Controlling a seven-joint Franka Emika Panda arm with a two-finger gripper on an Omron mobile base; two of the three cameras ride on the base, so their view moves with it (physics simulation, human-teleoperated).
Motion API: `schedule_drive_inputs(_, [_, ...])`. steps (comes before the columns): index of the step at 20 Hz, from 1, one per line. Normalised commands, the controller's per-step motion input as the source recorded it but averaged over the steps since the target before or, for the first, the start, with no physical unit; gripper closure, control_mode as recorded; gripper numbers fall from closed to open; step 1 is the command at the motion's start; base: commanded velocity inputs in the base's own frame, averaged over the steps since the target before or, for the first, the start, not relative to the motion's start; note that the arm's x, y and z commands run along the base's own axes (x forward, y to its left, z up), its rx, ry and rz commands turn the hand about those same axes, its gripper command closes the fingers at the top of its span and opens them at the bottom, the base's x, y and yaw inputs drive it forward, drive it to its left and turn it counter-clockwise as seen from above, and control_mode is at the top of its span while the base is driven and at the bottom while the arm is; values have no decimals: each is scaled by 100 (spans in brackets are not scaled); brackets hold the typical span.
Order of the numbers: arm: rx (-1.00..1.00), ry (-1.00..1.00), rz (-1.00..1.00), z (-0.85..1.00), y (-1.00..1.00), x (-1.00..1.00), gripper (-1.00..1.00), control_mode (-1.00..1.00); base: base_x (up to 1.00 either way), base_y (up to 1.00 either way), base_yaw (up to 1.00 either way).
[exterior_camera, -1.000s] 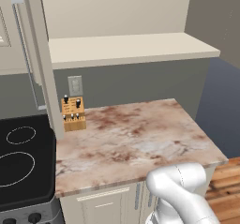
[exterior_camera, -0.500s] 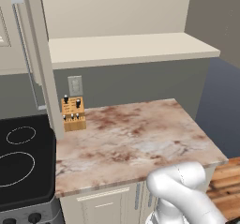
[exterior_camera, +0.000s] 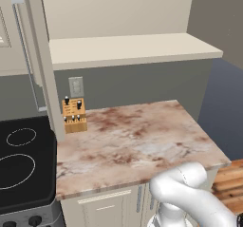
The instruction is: Close all open cabinet doors.
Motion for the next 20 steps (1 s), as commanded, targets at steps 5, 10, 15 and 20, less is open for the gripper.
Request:
schedule_drive_inputs(5, [0,-1,12,0,-30,52,-100,-100,0,0,0])
schedule_drive_inputs(10, [0,-1,17,0,-23,64,-100,-100,0,0,0])
schedule_drive_inputs(15, [0,-8,18,3,-3,44,-100,-100,0,0,0])
schedule_drive_inputs(20, [0,-11,20,13,4,11,-100,-100,0,0,0])
